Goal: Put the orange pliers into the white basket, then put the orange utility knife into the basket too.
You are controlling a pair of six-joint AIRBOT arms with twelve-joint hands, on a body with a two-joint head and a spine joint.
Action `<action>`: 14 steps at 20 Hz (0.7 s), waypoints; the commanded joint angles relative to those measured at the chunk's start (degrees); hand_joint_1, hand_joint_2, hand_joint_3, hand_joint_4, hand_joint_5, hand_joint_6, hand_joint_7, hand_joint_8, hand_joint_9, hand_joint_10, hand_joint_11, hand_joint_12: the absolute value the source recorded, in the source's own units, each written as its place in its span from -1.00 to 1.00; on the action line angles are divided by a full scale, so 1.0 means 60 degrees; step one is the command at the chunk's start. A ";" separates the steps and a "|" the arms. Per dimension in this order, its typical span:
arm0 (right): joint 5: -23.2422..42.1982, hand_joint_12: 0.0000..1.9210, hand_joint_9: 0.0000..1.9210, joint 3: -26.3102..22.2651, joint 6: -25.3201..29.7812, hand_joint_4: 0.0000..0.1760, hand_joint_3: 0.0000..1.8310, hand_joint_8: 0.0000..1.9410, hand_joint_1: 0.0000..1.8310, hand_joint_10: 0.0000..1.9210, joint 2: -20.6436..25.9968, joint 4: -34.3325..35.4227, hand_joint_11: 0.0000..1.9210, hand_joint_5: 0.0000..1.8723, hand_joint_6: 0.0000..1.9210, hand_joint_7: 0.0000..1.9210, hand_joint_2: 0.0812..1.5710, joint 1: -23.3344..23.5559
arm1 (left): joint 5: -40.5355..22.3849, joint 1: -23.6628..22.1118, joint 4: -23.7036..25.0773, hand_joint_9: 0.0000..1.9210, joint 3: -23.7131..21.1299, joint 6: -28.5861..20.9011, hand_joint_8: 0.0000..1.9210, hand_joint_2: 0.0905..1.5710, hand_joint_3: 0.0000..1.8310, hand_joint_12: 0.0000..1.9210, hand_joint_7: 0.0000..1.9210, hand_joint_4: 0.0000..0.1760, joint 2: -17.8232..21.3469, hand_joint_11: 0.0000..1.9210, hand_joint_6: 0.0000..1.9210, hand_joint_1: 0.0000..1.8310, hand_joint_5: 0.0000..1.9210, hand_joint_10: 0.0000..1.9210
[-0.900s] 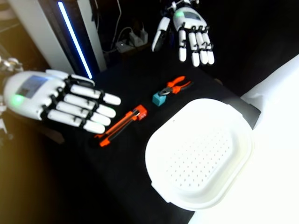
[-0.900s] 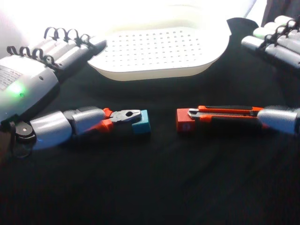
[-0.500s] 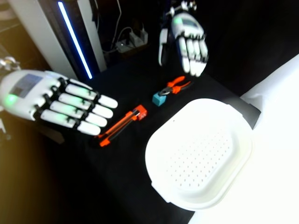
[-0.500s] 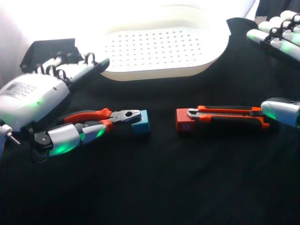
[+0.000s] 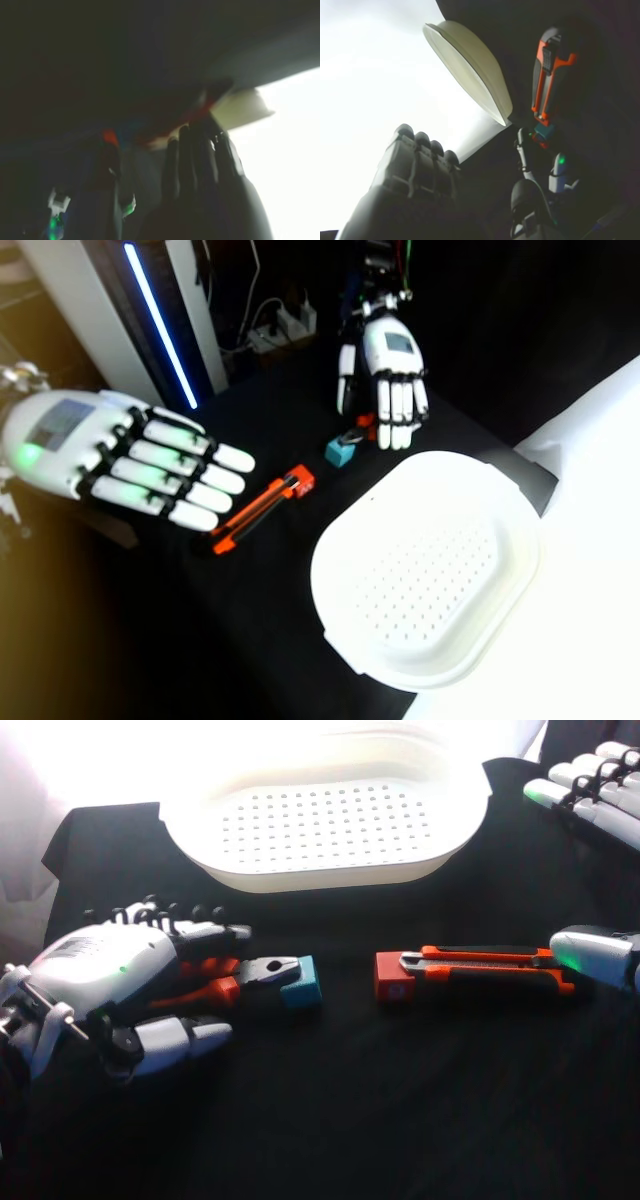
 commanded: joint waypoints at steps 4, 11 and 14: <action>0.1238 -1.00 -1.00 0.0020 -0.0035 -1.00 -0.99 -1.00 -0.72 -1.00 -0.0044 0.0010 -1.00 -1.00 -1.00 -1.00 0.64 0.0123 | -0.1278 -0.0171 0.0107 0.14 -0.0026 -0.0035 1.00 0.64 -1.00 1.00 -0.04 -1.00 -0.0016 0.26 1.00 0.27 -0.20 1.00; 0.1239 -1.00 -1.00 0.0022 -0.0034 -1.00 -0.99 -1.00 -0.71 -1.00 -0.0060 0.0023 -1.00 -1.00 -1.00 -1.00 0.65 0.0122 | -0.2687 -0.1014 0.1068 0.45 -0.0330 -0.0029 1.00 0.61 -1.00 1.00 0.28 -0.53 0.0650 0.55 1.00 0.42 0.10 1.00; 0.1239 -1.00 -1.00 0.0051 -0.0034 -1.00 -1.00 -1.00 -0.68 -1.00 -0.0106 0.0022 -1.00 -1.00 -1.00 -1.00 0.64 0.0122 | -0.1704 -0.2230 0.1145 0.46 0.0364 0.0013 1.00 0.56 -1.00 1.00 0.27 -0.41 0.0318 0.57 1.00 0.53 0.03 1.00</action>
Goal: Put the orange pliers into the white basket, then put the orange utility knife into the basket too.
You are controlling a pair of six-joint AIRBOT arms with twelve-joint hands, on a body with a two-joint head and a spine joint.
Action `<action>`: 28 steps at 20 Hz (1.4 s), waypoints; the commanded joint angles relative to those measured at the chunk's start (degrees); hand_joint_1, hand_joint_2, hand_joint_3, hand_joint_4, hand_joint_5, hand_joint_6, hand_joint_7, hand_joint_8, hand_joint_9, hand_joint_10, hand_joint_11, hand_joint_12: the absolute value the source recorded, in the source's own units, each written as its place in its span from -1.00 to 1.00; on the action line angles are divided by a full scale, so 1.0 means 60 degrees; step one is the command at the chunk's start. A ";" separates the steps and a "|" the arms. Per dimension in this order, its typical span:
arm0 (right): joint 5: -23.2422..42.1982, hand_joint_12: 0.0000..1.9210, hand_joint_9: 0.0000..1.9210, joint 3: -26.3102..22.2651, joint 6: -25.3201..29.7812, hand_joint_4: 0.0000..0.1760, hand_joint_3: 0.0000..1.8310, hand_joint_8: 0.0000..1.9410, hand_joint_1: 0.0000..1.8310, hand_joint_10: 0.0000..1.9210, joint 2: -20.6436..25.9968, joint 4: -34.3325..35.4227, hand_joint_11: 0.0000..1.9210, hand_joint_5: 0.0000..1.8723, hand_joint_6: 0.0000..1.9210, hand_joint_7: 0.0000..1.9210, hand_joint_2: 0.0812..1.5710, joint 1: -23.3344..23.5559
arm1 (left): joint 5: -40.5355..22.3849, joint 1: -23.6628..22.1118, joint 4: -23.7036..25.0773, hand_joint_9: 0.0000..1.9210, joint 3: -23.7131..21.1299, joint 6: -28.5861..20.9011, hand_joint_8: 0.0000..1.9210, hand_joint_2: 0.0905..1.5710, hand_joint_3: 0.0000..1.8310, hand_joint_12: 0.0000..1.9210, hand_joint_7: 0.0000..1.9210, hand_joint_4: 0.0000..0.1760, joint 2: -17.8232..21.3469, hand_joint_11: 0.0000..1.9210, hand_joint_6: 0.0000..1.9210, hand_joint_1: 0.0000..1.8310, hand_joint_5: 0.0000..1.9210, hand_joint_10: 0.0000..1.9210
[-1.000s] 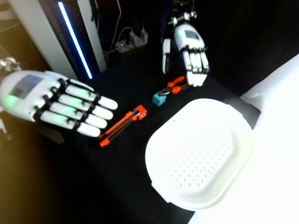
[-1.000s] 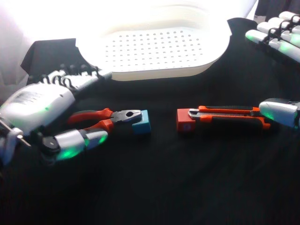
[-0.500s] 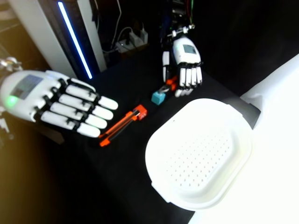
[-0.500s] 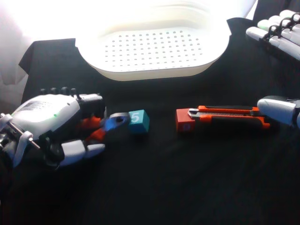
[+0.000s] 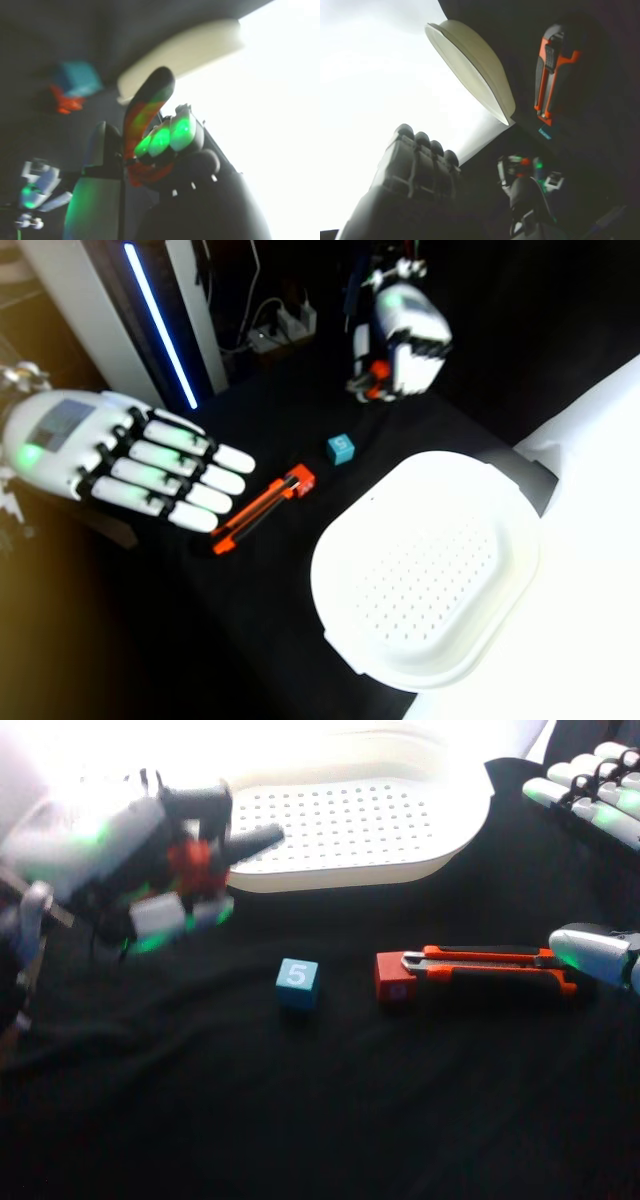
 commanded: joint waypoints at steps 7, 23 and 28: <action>0.1153 -1.00 -1.00 0.0133 -0.0027 -0.96 -1.00 -1.00 -0.71 -1.00 -0.0183 -0.0138 -1.00 -1.00 -1.00 -1.00 0.63 0.0119 | 0.3271 -0.3106 -0.0885 0.50 0.2681 0.1900 1.00 0.58 -1.00 1.00 0.30 -1.00 -0.2271 0.61 1.00 0.49 -0.01 1.00; 0.1028 -1.00 -1.00 0.0238 0.0237 -1.00 -1.00 -1.00 -0.59 -1.00 -0.0338 -0.0353 -1.00 -1.00 -1.00 -1.00 0.64 0.0119 | 0.5345 -0.2907 -0.3684 -1.00 0.5056 0.2493 -1.00 0.62 -1.00 -0.84 -1.00 0.48 -0.3695 -1.00 -1.00 -0.66 -0.99 -0.99; 0.0615 -1.00 -1.00 0.0512 0.0561 -0.22 -1.00 -1.00 -0.63 -1.00 -0.0629 -0.0423 -1.00 -1.00 -1.00 -1.00 0.60 0.0127 | 0.2970 -0.2185 -0.1347 -1.00 0.2946 0.0629 -1.00 0.68 -0.99 -1.00 -1.00 0.12 -0.1915 -1.00 -1.00 -0.67 -1.00 -1.00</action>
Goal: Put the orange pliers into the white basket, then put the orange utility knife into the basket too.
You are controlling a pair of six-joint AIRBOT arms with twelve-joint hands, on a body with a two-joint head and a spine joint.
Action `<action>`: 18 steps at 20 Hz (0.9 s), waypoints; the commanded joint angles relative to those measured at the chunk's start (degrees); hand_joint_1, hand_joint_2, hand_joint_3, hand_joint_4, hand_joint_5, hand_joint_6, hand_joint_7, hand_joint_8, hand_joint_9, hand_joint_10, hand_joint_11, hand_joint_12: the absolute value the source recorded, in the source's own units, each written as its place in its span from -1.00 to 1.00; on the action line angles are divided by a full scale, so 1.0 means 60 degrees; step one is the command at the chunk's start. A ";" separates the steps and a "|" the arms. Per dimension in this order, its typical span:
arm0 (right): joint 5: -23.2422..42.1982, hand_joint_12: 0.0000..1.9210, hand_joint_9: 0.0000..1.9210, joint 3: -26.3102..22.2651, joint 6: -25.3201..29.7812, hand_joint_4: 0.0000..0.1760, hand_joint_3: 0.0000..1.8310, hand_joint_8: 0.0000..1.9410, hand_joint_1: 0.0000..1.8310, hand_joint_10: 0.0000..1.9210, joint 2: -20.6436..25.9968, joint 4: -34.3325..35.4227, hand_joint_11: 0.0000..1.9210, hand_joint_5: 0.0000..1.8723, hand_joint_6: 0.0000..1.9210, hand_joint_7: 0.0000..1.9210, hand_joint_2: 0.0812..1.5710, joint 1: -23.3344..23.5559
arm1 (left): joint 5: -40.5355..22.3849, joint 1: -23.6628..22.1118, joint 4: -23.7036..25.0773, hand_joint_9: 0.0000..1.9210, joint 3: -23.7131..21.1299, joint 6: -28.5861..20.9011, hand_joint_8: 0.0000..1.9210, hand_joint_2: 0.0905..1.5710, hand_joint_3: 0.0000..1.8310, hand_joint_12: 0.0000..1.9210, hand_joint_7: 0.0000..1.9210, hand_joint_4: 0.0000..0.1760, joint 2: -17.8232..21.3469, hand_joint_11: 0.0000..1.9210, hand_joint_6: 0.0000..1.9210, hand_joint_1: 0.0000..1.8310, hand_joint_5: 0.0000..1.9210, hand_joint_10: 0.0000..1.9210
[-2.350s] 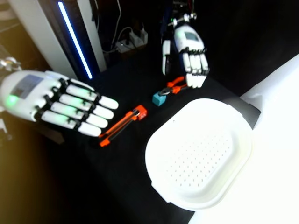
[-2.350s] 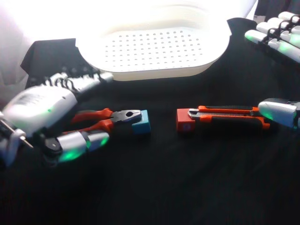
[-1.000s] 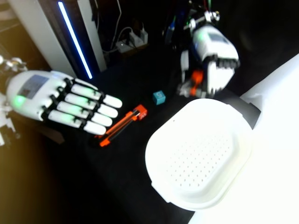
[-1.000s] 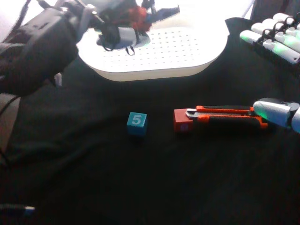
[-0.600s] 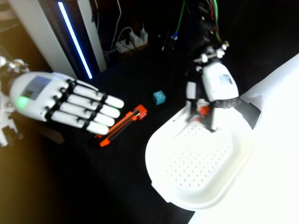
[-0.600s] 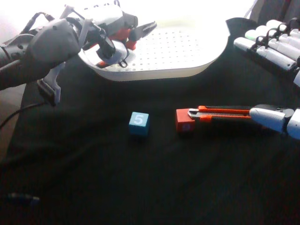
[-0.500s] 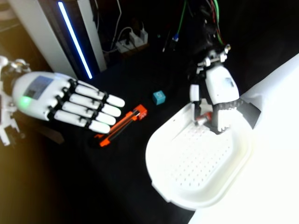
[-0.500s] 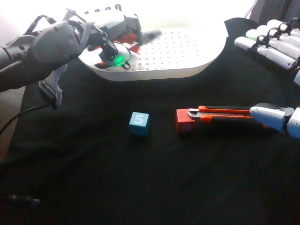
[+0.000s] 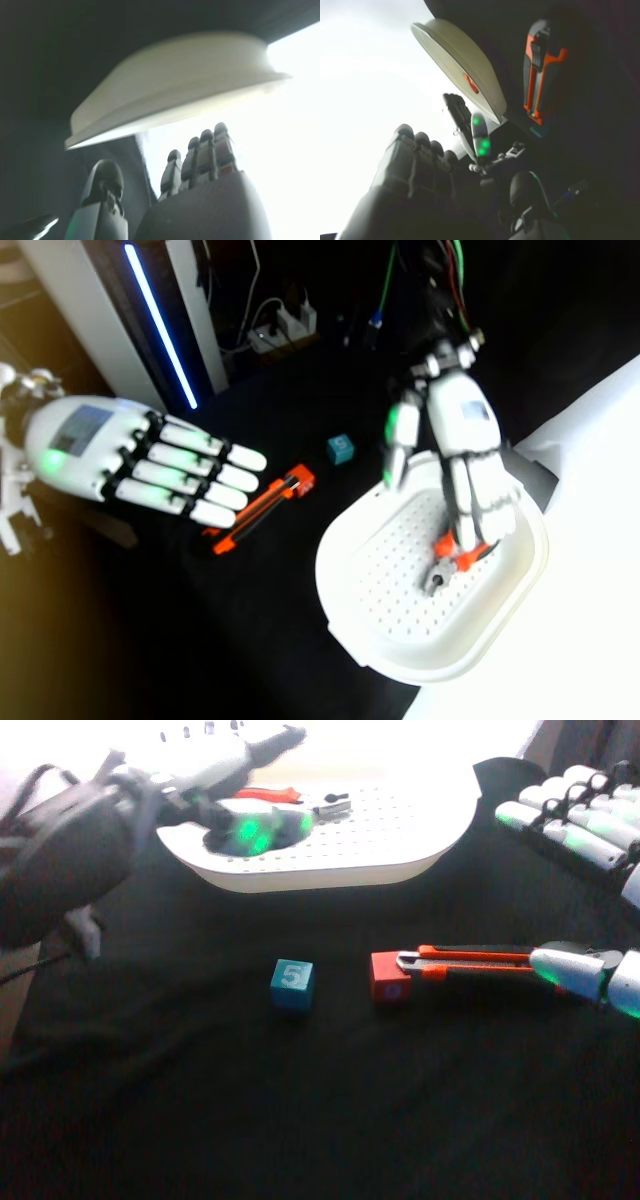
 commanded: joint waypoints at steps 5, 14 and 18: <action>-0.0022 -0.99 -1.00 0.0369 0.0121 -0.61 -1.00 -1.00 -0.53 -1.00 -0.0471 0.0063 -0.99 -1.00 -1.00 -1.00 0.61 0.0176 | -0.4803 0.1781 0.1481 -0.86 -0.2306 -0.1066 -1.00 0.73 -1.00 -0.52 -0.97 -0.05 0.2177 -1.00 -0.98 -0.60 -0.91 -0.98; -0.1637 -0.25 -0.83 0.1472 0.0117 -1.00 -1.00 -0.99 -0.45 -0.96 -0.1765 0.0107 -1.00 -0.91 -0.98 -0.87 0.65 0.0985 | -0.8833 0.4580 0.1366 -0.56 -0.3950 -0.1816 -0.98 0.73 -1.00 -0.02 -0.46 -0.80 0.3060 -1.00 -0.96 -0.40 -0.55 -0.96; -0.1934 0.92 -0.47 0.1713 0.0107 -0.43 -1.00 0.44 -0.19 0.75 -0.2026 0.0107 -0.56 -0.45 0.51 -0.35 0.73 0.1094 | -0.9272 0.4855 0.1241 -0.54 -0.4053 -0.1875 -0.99 0.73 -1.00 -0.15 -0.48 -1.00 0.3072 -1.00 -0.97 -0.36 -0.54 -0.98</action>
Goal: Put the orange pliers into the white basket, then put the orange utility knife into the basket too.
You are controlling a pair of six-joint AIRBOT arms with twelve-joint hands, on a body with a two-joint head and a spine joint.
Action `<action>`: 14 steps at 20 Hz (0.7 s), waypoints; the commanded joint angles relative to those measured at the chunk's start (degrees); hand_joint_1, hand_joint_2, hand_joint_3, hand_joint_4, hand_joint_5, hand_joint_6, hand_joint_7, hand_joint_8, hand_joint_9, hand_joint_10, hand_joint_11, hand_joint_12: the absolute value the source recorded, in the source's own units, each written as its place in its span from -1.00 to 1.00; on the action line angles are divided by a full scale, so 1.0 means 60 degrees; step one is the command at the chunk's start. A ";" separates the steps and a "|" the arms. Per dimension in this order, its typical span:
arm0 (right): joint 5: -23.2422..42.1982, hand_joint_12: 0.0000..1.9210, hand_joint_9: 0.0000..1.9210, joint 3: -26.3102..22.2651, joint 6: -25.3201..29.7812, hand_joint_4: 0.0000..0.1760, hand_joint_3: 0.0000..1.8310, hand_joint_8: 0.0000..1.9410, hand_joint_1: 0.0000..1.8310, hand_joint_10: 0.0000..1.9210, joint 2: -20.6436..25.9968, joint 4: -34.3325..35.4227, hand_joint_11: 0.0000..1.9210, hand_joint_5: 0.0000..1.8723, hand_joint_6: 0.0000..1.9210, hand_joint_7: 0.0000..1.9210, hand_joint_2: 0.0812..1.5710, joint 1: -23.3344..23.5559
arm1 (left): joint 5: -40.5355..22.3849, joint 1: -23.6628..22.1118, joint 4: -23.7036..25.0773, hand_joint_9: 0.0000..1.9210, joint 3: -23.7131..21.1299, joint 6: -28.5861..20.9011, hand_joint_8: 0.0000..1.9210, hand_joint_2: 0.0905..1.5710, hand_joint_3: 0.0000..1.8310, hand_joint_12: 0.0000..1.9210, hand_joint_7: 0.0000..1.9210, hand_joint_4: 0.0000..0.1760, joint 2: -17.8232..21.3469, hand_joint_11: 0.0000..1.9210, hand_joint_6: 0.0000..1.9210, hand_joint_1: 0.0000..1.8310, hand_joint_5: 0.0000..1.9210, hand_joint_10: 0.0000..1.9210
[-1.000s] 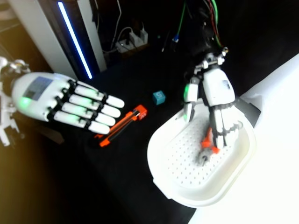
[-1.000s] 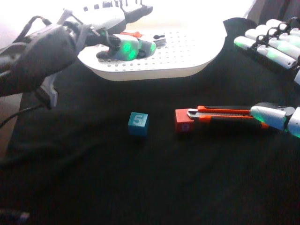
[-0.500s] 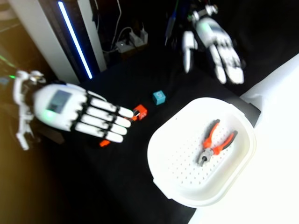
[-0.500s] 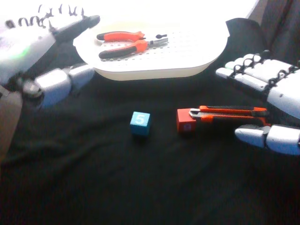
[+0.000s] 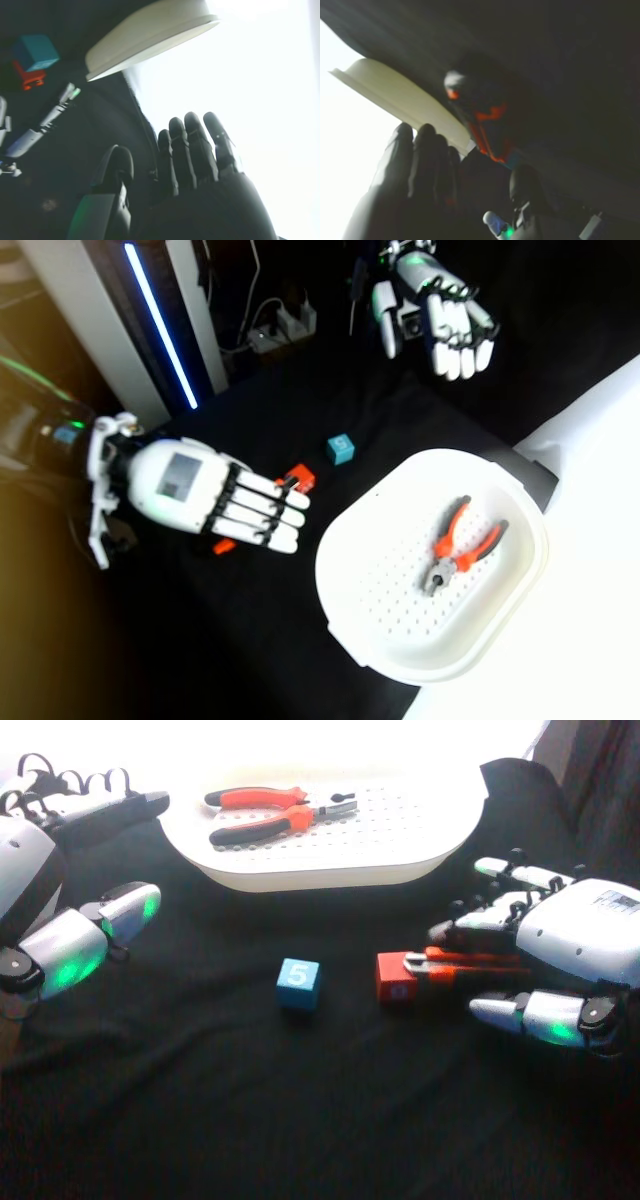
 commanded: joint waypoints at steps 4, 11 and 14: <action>0.0827 1.00 0.43 0.0202 -0.0038 -0.74 -1.00 1.00 0.39 1.00 -0.0113 -0.0031 0.50 0.18 1.00 0.39 0.62 0.0419 | -0.1423 0.0043 0.0029 -0.51 0.0002 -0.0145 -0.99 0.71 -1.00 -0.17 -0.47 -1.00 0.0041 -1.00 -0.98 -0.30 -0.55 -0.97; 0.1662 1.00 0.56 -0.0520 -0.0596 0.14 -1.00 1.00 0.55 1.00 0.0548 -0.0905 0.54 0.06 1.00 0.41 0.57 0.1594 | -0.1717 0.0305 -0.0111 -0.49 -0.0054 -0.0234 -1.00 0.71 -1.00 -0.04 -0.47 -0.99 0.0061 -1.00 -0.98 -0.31 -0.52 -0.98; 0.1403 1.00 0.51 -0.0291 -0.0624 0.99 -1.00 1.00 0.42 1.00 0.0579 -0.1257 0.54 -0.02 1.00 0.33 0.61 0.2522 | -0.1706 0.0362 -0.0099 -0.49 -0.0096 -0.0234 -1.00 0.71 -1.00 -0.03 -0.45 -1.00 0.0033 -1.00 -0.99 -0.31 -0.54 -0.99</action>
